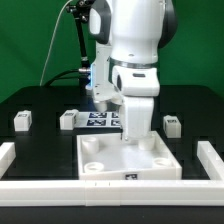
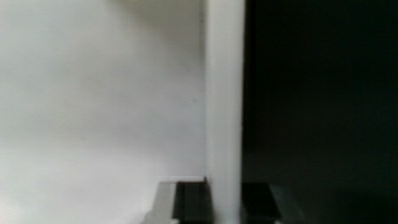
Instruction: Assemble one leg
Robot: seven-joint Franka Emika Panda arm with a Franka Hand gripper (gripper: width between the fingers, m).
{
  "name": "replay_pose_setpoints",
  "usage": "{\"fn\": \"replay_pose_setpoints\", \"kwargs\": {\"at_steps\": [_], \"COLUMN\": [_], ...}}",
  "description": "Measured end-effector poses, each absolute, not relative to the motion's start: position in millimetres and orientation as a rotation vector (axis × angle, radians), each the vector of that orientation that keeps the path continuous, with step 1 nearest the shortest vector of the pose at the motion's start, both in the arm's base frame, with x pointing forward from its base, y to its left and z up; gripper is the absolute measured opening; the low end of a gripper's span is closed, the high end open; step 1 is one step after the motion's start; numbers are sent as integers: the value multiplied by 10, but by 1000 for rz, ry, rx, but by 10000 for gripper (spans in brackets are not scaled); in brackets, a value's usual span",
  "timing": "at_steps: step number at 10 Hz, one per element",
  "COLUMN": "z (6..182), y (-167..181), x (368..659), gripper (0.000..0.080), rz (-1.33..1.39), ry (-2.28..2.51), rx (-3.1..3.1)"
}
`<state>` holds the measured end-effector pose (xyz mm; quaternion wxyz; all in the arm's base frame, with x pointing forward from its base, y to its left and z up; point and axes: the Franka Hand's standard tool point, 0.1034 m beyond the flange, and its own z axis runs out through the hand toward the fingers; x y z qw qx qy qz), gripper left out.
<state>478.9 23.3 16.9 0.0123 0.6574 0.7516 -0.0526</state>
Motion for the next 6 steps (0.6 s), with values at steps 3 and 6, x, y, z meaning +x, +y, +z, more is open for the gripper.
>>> {"fn": "replay_pose_setpoints", "kwargs": {"at_steps": [3,6], "z": [184,132], "y": [570,685], "x": [4926,4988], "gripper": [63,63], "rz": [-156,-168], "ry": [2314,2272], "rx": [2076,2140]}}
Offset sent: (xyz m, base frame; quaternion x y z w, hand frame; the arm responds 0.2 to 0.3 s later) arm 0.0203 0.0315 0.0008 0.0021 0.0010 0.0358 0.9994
